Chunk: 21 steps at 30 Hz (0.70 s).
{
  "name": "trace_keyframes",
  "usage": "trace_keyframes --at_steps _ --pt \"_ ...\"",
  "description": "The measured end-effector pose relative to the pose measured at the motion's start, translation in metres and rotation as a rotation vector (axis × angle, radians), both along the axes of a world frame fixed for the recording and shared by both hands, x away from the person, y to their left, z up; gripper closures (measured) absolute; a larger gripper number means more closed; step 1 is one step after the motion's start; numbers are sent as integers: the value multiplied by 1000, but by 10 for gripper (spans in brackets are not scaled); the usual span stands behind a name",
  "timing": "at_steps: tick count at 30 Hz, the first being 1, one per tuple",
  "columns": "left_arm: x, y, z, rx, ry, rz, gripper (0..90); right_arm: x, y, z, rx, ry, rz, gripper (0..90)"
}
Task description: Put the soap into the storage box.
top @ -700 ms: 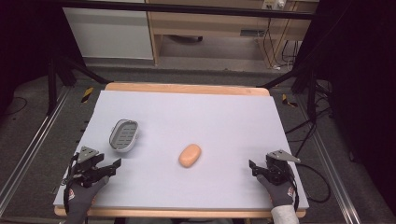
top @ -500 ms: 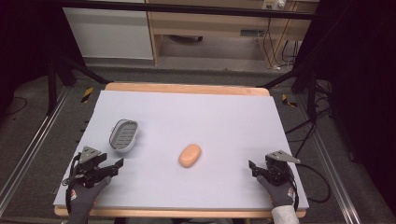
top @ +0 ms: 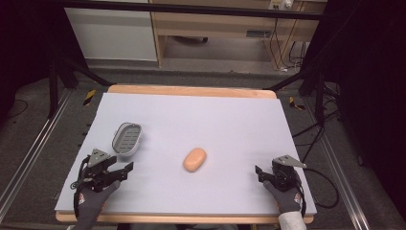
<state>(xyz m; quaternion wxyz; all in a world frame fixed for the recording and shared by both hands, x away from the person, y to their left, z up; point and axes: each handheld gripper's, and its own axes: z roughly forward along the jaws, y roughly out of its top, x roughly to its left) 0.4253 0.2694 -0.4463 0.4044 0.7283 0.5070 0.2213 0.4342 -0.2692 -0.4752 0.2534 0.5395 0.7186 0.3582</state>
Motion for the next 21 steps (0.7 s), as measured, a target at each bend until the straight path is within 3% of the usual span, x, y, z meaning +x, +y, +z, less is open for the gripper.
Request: trace_keyframes --at_steps 14,21 --pt "0 -23 4 22 -13 -52 287 0 3 1 7 1 11 293" --pt "0 -33 7 11 -20 -73 287 1 5 1 8 2 20 293"
